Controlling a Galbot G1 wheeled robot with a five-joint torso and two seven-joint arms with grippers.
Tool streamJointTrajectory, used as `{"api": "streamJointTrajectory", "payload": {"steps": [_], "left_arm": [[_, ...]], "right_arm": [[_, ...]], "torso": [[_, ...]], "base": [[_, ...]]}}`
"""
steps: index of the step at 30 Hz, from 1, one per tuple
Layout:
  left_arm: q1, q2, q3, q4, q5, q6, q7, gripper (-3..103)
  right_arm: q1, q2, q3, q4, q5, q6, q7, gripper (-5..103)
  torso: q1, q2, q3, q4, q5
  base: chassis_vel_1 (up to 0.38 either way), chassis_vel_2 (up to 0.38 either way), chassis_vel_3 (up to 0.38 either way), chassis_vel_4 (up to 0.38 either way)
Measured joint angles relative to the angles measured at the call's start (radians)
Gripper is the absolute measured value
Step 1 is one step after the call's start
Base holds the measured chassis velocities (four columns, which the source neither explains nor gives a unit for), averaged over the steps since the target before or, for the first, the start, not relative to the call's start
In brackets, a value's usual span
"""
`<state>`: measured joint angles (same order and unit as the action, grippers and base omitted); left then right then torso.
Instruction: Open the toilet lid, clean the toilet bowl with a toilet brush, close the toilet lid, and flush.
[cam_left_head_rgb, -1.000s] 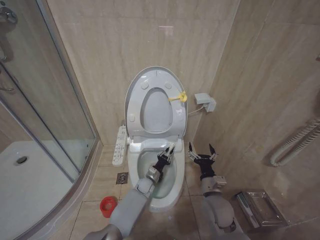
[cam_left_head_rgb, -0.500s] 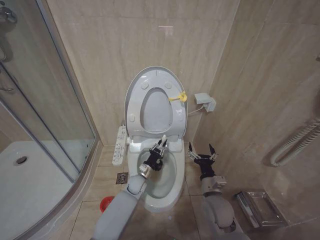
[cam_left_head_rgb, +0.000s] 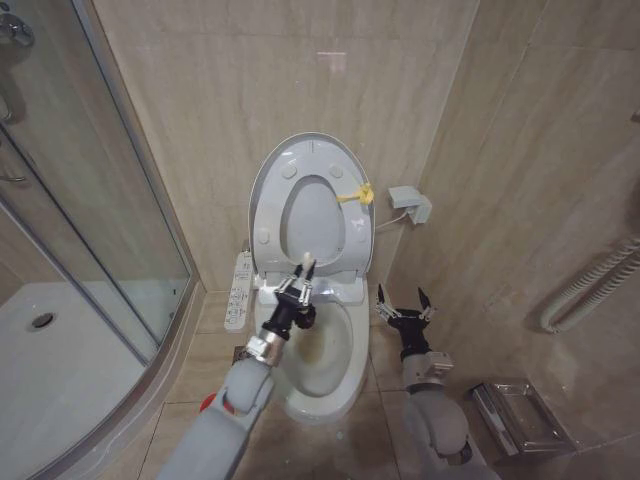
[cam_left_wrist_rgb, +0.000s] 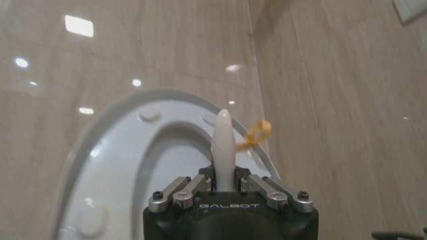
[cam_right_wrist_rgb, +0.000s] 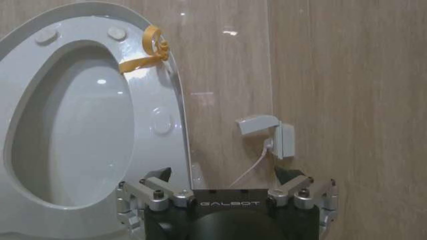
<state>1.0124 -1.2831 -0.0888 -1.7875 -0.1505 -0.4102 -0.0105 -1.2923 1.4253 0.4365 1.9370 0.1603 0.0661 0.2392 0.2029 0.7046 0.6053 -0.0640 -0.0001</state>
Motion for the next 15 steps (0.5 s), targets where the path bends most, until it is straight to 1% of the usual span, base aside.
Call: {"api": "streamJointTrajectory", "payload": {"steps": [2,4,5,7,8,9,11,12,13,14,15], "left_arm": [[0.069,0.019,-0.027,-0.081,0.002,0.002,-0.01,19],[0.151,0.021,-0.077,-0.136,0.019,-0.001,-0.012,19],[0.151,0.021,-0.077,-0.136,0.019,-0.001,-0.012,19],[0.254,0.007,-0.148,-0.187,0.051,-0.013,-0.021,19],[0.254,0.007,-0.148,-0.187,0.051,-0.013,-0.021,19],[0.298,-0.002,-0.179,-0.212,0.067,-0.018,-0.026,19],[0.38,-0.023,-0.242,-0.258,0.111,-0.051,-0.027,19],[0.38,-0.023,-0.242,-0.258,0.111,-0.051,-0.027,19],[0.429,-0.037,-0.283,-0.286,0.151,-0.081,-0.026,19],[0.467,-0.045,-0.303,-0.307,0.174,-0.1,-0.027,19],[0.467,-0.045,-0.303,-0.307,0.174,-0.1,-0.027,19]], "right_arm": [[0.0,0.0,0.0,0.0,0.0,0.0,0.0,100],[0.0,0.0,0.0,0.0,0.0,0.0,0.0,100],[0.0,0.0,0.0,0.0,0.0,0.0,0.0,100],[0.0,0.0,0.0,0.0,0.0,0.0,0.0,100],[0.0,0.0,0.0,0.0,0.0,0.0,0.0,100],[0.0,0.0,0.0,0.0,0.0,0.0,0.0,100],[0.0,0.0,0.0,0.0,0.0,0.0,0.0,100],[0.0,0.0,0.0,0.0,0.0,0.0,0.0,100],[0.0,0.0,0.0,0.0,0.0,0.0,0.0,100],[0.0,0.0,0.0,0.0,0.0,0.0,0.0,100],[0.0,0.0,0.0,0.0,0.0,0.0,0.0,100]], "torso": [[0.0,0.0,0.0,-0.0001,-0.0001],[0.0,0.0,0.0,-0.0001,0.0],[0.0,0.0,0.0,-0.0001,0.0],[0.0,0.0,0.0,0.0003,-0.0001],[0.0,0.0,0.0,0.0003,-0.0001],[0.0,0.0,0.0,0.0002,-0.0002],[0.0,0.0,0.0,0.0,-0.0001],[0.0,0.0,0.0,0.0,-0.0001],[0.0,0.0,0.0,-0.0002,0.0],[0.0,0.0,0.0,-0.0002,0.0],[0.0,0.0,0.0,-0.0002,0.0]], "base": [[0.0,0.0,0.0,0.0],[0.0,0.0,0.0,0.0],[0.0,0.0,0.0,0.0],[0.0,0.0,0.0,0.0],[0.0,0.0,0.0,0.0],[0.0,0.0,0.0,0.0],[0.0,0.0,0.0,0.0],[0.0,0.0,0.0,0.0],[0.0,0.0,0.0,0.0],[0.0,0.0,0.0,0.0],[0.0,0.0,0.0,0.0]]}}
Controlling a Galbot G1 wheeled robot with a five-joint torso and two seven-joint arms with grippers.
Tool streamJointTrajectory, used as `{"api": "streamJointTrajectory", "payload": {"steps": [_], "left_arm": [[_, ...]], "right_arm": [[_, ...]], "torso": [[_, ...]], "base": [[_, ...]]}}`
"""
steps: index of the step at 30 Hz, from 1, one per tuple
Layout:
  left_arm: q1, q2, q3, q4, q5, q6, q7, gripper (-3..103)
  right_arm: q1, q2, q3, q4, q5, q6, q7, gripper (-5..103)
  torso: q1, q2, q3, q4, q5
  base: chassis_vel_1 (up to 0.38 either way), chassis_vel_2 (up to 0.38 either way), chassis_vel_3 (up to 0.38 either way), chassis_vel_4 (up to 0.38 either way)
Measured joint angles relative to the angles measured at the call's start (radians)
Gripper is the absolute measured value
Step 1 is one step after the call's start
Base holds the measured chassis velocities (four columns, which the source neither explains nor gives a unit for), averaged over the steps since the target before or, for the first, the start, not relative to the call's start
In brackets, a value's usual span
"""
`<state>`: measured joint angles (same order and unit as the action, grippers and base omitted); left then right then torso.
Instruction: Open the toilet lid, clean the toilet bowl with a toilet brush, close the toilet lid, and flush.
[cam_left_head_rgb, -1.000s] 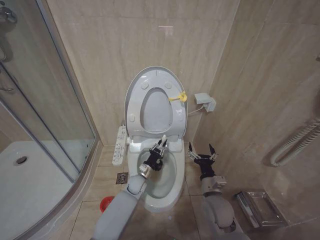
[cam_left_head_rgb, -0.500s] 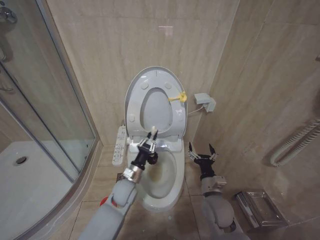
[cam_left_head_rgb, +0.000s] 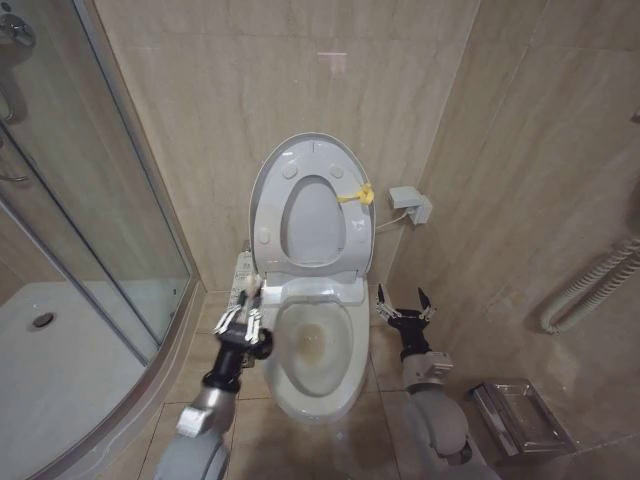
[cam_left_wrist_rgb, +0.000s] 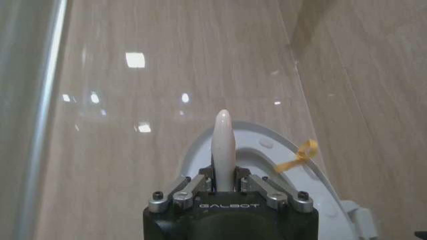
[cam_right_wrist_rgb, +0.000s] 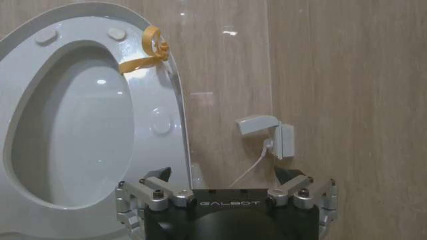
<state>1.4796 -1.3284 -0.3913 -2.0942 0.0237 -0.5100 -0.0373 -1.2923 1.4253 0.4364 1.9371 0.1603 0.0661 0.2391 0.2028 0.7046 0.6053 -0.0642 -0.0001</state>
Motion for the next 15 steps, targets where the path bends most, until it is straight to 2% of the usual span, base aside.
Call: {"api": "streamJointTrajectory", "payload": {"steps": [3,7,10,14,15], "left_arm": [[0.135,-0.013,-0.045,-0.063,0.039,-0.05,-0.013,19],[0.203,-0.018,-0.092,-0.064,0.048,-0.093,-0.038,19],[0.213,-0.021,-0.127,-0.033,0.048,-0.118,-0.056,19],[0.187,-0.029,-0.195,0.101,0.052,-0.199,-0.122,19],[0.187,-0.029,-0.195,0.101,0.052,-0.199,-0.122,19]], "right_arm": [[0.0,0.0,0.0,0.0,0.0,0.0,0.0,100],[0.0,0.0,0.0,0.0,0.0,0.0,0.0,100],[0.0,0.0,0.0,0.0,0.0,0.0,0.0,100],[0.0,0.0,0.0,0.0,0.0,0.0,0.0,100],[0.0,0.0,0.0,0.0,0.0,0.0,0.0,100]], "torso": [[0.0,0.0,0.0,0.0003,0.0001],[0.0,0.0,0.0,0.0003,0.0001],[0.0,0.0,0.0,0.0003,0.0001],[0.0,0.0,0.0,0.0001,0.0],[0.0,0.0,0.0,0.0001,0.0]], "base": [[0.0,0.0,0.0,0.0],[0.0,0.0,0.0,0.0],[0.0,0.0,0.0,0.0],[0.0,0.0,0.0,0.0],[0.0,0.0,0.0,0.0]]}}
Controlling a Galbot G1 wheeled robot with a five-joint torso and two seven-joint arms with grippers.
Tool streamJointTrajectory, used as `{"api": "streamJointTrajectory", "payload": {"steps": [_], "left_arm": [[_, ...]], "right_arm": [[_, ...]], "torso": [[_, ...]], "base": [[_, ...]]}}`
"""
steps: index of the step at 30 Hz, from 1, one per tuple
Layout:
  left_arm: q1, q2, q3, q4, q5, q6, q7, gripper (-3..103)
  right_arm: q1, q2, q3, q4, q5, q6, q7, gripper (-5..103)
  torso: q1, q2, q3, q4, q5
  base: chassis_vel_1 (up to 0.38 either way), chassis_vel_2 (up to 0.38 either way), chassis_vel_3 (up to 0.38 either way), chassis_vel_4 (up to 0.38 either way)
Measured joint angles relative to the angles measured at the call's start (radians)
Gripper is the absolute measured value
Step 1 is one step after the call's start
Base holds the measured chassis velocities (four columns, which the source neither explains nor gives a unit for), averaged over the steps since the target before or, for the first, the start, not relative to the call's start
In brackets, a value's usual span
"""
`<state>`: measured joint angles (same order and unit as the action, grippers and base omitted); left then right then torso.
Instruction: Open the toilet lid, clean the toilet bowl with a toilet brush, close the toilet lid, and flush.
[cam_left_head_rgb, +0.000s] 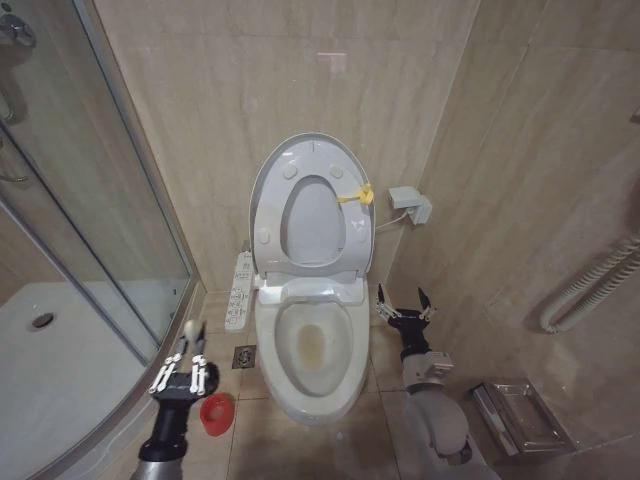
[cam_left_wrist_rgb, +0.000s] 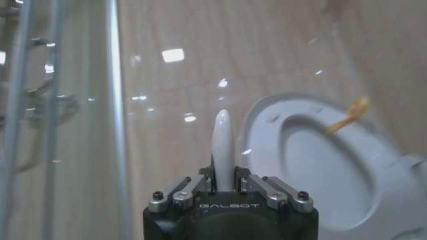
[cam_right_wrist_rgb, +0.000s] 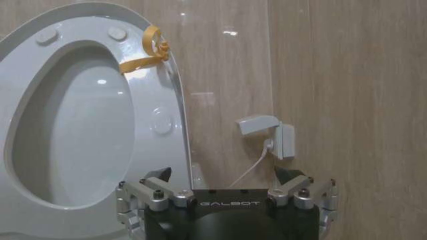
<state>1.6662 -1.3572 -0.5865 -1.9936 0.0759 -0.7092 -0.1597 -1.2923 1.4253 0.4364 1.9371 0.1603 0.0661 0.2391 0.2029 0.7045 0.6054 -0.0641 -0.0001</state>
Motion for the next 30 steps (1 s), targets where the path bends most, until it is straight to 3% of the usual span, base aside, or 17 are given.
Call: {"api": "streamJointTrajectory", "payload": {"steps": [4,7,12,21,30], "left_arm": [[-0.068,0.004,-0.015,0.179,-0.025,-0.088,-0.059,19],[-0.114,0.011,-0.003,0.285,-0.057,-0.111,-0.069,19],[-0.18,0.023,0.047,0.427,-0.13,-0.113,-0.063,19],[-0.316,0.037,0.104,0.67,-0.162,-0.114,-0.041,19],[-0.451,0.043,0.151,0.84,-0.162,-0.113,-0.007,19]], "right_arm": [[0.0,0.0,0.0,0.0,0.0,0.0,0.0,100],[0.0,0.0,0.0,0.0,0.0,0.0,0.0,100],[0.0,0.0,0.0,0.0,0.0,0.0,0.0,100],[0.0,0.0,0.0,0.0,0.0,0.0,0.0,100],[0.0,0.0,0.0,0.0,0.0,0.0,0.0,100]], "torso": [[0.0,0.0,0.0,0.0002,-0.0003],[0.0,0.0,0.0,-0.0003,0.0],[0.0,0.0,0.0,0.0001,-0.0001],[0.0,0.0,0.0,0.0002,0.0],[0.0,0.0,0.0,0.0001,0.0]], "base": [[0.0,0.0,0.0,0.0],[0.0,0.0,0.0,0.0],[0.0,0.0,0.0,0.0],[0.0,0.0,0.0,0.0],[0.0,0.0,0.0,0.0]]}}
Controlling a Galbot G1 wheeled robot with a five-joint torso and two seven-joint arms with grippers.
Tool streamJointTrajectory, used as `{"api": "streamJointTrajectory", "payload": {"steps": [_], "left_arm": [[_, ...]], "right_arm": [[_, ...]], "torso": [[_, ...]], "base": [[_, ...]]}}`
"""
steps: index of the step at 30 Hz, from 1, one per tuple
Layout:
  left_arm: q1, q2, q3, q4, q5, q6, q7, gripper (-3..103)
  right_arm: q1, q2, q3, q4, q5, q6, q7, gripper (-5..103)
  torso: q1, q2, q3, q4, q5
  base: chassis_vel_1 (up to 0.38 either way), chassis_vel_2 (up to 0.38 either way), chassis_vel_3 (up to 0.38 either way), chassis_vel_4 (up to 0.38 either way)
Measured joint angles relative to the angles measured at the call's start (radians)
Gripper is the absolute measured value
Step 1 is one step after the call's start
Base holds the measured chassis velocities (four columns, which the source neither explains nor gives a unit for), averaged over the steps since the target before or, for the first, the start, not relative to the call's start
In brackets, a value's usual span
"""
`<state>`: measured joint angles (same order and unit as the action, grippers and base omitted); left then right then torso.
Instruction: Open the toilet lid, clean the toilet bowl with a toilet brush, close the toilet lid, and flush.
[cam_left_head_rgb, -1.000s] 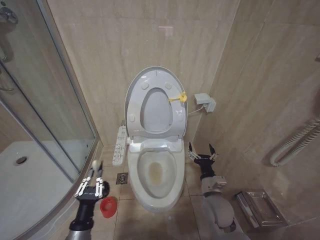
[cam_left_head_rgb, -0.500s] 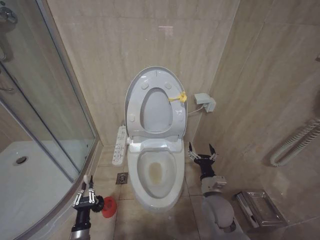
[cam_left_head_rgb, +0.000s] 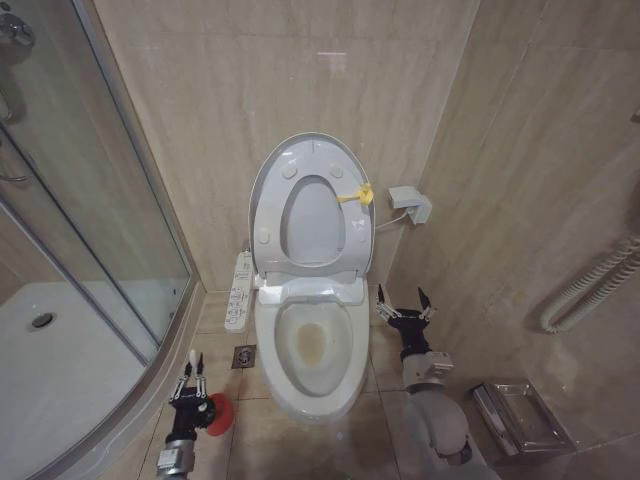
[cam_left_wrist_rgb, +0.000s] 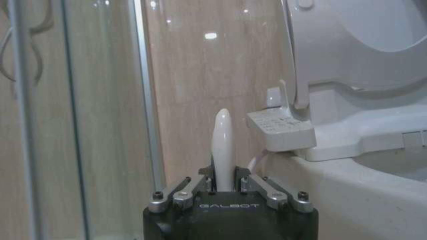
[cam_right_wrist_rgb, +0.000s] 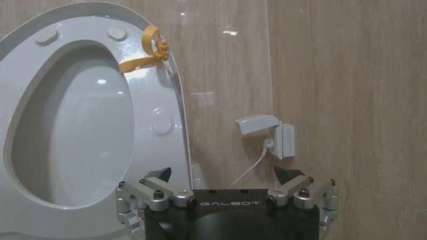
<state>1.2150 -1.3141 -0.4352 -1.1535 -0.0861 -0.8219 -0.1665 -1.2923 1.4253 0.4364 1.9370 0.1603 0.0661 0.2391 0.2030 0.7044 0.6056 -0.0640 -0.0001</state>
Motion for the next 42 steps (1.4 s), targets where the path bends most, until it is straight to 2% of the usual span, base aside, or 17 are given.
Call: {"api": "streamJointTrajectory", "payload": {"steps": [9,24,42], "left_arm": [[-0.101,-0.003,0.042,0.1,-0.003,0.001,0.023,19],[-0.157,0.0,0.065,0.214,-0.027,0.004,0.078,19],[-0.247,-0.003,0.098,0.419,-0.033,0.005,0.145,19]], "right_arm": [[0.0,0.0,0.0,0.0,0.0,0.0,0.0,100],[0.0,0.0,0.0,0.0,0.0,0.0,0.0,100],[0.0,0.0,0.0,0.0,0.0,0.0,0.0,100]], "torso": [[0.0,0.0,0.0,-0.0001,0.0001],[0.0,0.0,0.0,0.0,0.0001],[0.0,0.0,0.0,-0.0001,0.0001]], "base": [[0.0,0.0,0.0,0.0],[0.0,0.0,0.0,0.0],[0.0,0.0,0.0,0.0]]}}
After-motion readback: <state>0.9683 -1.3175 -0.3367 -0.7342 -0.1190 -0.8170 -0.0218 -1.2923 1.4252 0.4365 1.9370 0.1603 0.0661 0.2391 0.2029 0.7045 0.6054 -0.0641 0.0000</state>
